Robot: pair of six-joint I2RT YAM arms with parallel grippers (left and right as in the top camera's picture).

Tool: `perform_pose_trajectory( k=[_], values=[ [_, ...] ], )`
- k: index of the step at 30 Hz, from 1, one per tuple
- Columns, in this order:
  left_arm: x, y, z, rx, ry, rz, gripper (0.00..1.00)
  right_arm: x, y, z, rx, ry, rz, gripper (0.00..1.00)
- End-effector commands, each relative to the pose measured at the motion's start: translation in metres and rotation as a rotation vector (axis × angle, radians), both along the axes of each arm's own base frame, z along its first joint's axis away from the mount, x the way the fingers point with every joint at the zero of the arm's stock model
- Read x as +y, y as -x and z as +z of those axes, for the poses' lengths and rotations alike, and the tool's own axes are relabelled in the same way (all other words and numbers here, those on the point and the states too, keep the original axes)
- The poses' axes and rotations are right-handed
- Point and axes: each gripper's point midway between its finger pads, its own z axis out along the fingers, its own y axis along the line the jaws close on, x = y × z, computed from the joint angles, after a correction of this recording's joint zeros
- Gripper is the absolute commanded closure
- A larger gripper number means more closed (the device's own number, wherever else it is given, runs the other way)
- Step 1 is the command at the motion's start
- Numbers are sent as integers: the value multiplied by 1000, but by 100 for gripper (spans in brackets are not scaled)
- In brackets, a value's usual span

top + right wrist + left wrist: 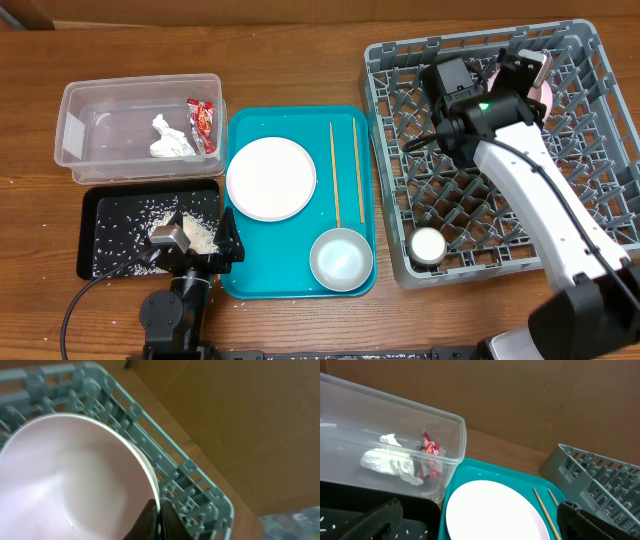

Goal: Sort waste into correct bins and load items into the dishwasher
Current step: 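Move the bowl into the dish rack's back right and stand it upright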

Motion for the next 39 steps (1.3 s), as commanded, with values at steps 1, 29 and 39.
perform_pose_trajectory(
  k=[1, 29, 39],
  values=[
    [-3, 0, 0, -7, 3, -14, 0, -8, -1, -16, 67, 49, -21, 96],
    [-3, 0, 0, -7, 3, -14, 0, -6, 1, -43, 293, 206, 3, 96],
    [-3, 0, 0, -7, 2, -14, 0, 21, -2, -42, 287, 224, 77, 96]
  ],
)
